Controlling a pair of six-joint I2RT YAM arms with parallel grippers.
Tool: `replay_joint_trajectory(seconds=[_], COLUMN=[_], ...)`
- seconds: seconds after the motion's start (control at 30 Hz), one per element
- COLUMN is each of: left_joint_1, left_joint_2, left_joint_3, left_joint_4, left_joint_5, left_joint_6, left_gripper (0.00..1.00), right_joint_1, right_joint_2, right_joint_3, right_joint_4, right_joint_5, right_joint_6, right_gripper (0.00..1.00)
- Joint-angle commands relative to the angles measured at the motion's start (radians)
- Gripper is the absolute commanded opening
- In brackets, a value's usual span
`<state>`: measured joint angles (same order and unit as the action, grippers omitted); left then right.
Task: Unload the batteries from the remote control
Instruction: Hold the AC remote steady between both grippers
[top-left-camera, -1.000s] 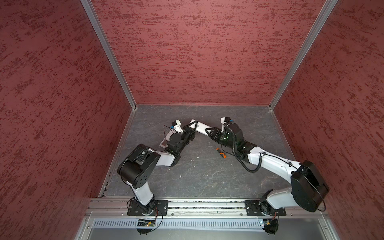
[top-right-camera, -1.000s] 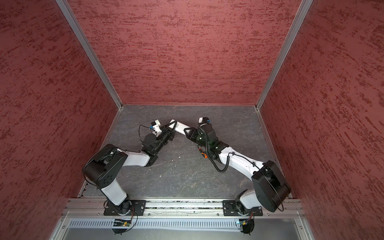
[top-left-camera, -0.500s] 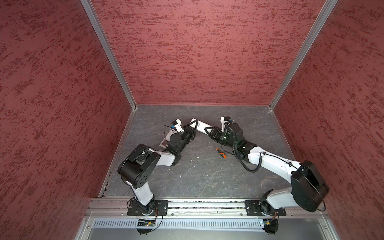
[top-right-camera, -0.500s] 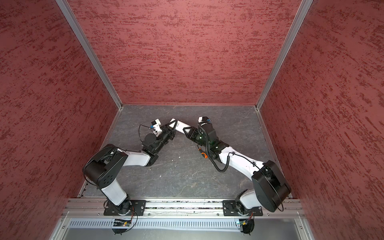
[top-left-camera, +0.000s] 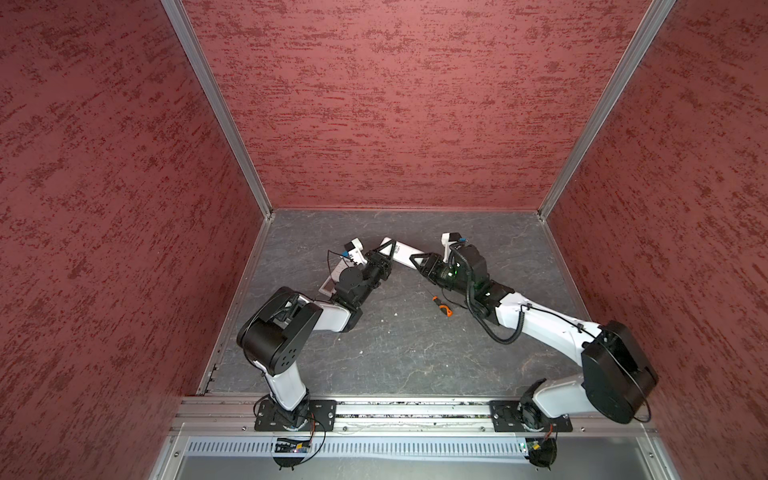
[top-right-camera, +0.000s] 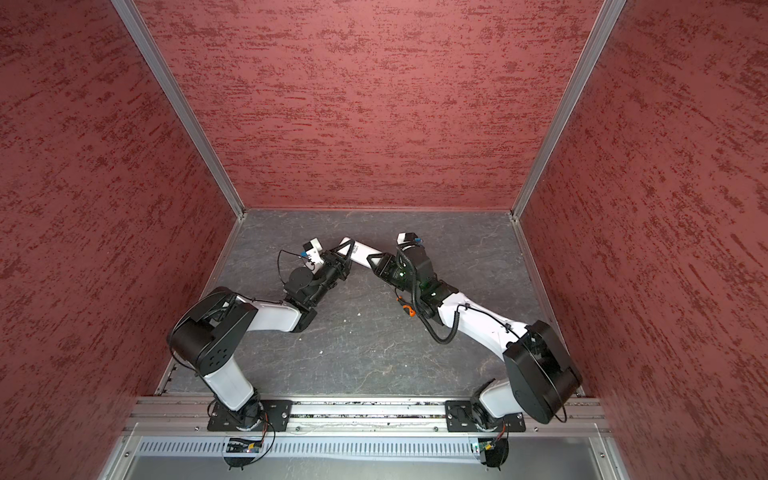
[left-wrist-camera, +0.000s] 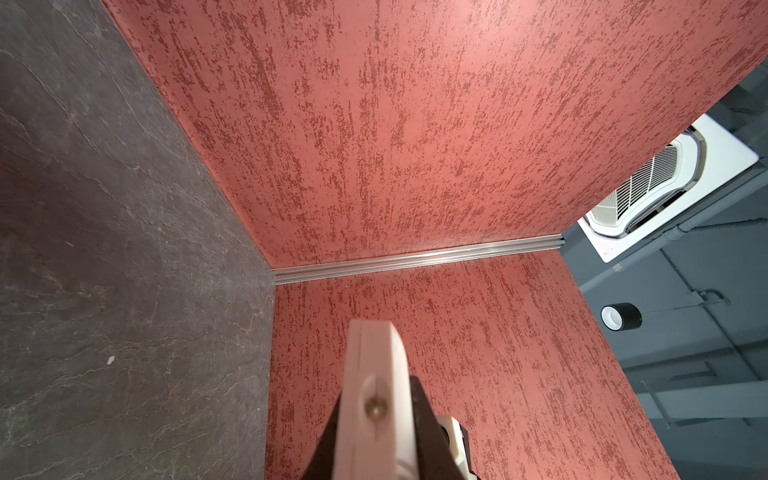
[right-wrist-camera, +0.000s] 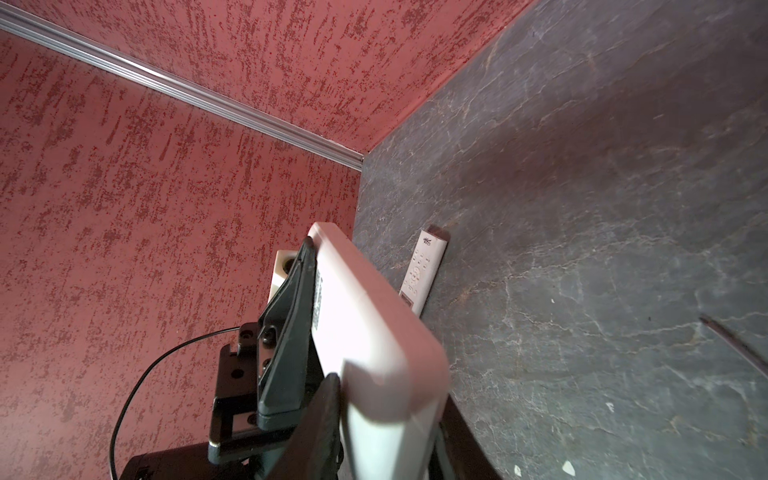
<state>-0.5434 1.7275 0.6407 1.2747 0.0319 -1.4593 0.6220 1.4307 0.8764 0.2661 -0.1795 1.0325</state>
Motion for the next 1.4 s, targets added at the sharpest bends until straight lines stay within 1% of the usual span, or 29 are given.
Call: replay_joint_trajectory(seconds=[0.0,0.3,0.47,0.6,0.93,1.03,1.13,1.2,1.37], left_joint_1=[0.011,0.022,0.012,0.007,0.0,0.0,0.004,0.009,0.032], left_joint_2=[-0.054,-0.1,-0.104,-0.101,-0.096,-0.095,-0.097,-0.103,-0.124], left_joint_3=[0.001,-0.002,-0.003,-0.004,0.013,0.013,0.01,0.006,0.001], left_joint_4=[0.02,-0.031,-0.032,-0.025,-0.038,-0.04,-0.039,-0.038,-0.039], left_joint_5=[0.028,0.049,0.044,0.034,0.049,0.051,0.05,0.052,0.062], left_joint_6=[0.013,0.013,0.022,0.025,0.033,0.033,0.035,0.035,0.046], left_gripper=[0.0,0.0,0.0,0.0,0.0,0.0,0.0,0.0,0.0], right_joint_1=[-0.013,-0.017,-0.018,-0.018,-0.018,-0.018,-0.018,-0.018,-0.018], right_joint_2=[-0.022,-0.036,-0.02,-0.003,0.056,0.067,0.077,0.073,0.06], right_joint_3=[-0.012,-0.031,-0.014,0.01,0.053,0.061,0.057,0.043,0.007], right_joint_4=[-0.067,-0.085,-0.091,-0.094,-0.091,-0.093,-0.091,-0.086,-0.067], right_joint_5=[0.038,0.039,0.031,0.028,-0.001,-0.011,-0.021,-0.02,-0.036], right_joint_6=[-0.005,-0.016,-0.022,-0.027,-0.032,-0.033,-0.026,-0.016,0.003], right_gripper=[0.32,0.33,0.43,0.48,0.48,0.45,0.36,0.33,0.3])
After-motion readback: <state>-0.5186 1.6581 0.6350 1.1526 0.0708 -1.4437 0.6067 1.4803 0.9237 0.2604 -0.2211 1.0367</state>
